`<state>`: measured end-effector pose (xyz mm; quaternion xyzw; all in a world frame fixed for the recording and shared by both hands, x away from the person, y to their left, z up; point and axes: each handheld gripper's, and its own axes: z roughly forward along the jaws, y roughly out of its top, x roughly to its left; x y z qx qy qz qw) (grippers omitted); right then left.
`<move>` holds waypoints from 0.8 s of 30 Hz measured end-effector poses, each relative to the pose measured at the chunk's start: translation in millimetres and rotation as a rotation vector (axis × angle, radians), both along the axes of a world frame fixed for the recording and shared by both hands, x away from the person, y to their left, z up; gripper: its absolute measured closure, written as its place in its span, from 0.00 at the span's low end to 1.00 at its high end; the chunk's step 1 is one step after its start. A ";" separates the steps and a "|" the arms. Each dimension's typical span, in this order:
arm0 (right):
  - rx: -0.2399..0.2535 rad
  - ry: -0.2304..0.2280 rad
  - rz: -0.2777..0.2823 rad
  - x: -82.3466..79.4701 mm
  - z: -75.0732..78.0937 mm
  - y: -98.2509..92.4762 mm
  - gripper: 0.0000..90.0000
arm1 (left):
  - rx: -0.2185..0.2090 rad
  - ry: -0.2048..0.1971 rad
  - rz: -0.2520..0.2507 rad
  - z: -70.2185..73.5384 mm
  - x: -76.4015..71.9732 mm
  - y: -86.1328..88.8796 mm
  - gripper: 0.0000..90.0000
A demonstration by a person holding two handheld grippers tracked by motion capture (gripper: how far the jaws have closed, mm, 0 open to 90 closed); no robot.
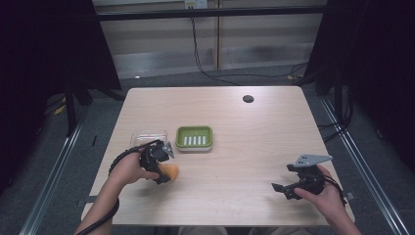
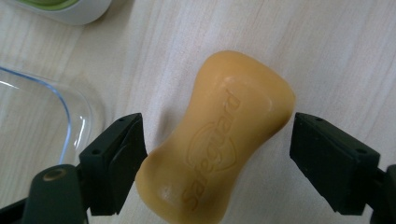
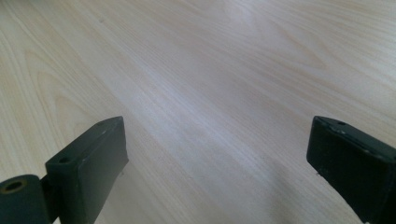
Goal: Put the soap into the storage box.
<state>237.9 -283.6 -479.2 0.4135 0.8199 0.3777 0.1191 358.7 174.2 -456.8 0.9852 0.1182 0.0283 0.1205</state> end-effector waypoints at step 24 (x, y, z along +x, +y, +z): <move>0.004 0.031 0.007 -0.1 -5.0 2.8 0.05 | 0.076 0.086 0.084 -10.0 4.7 -9.6 0.55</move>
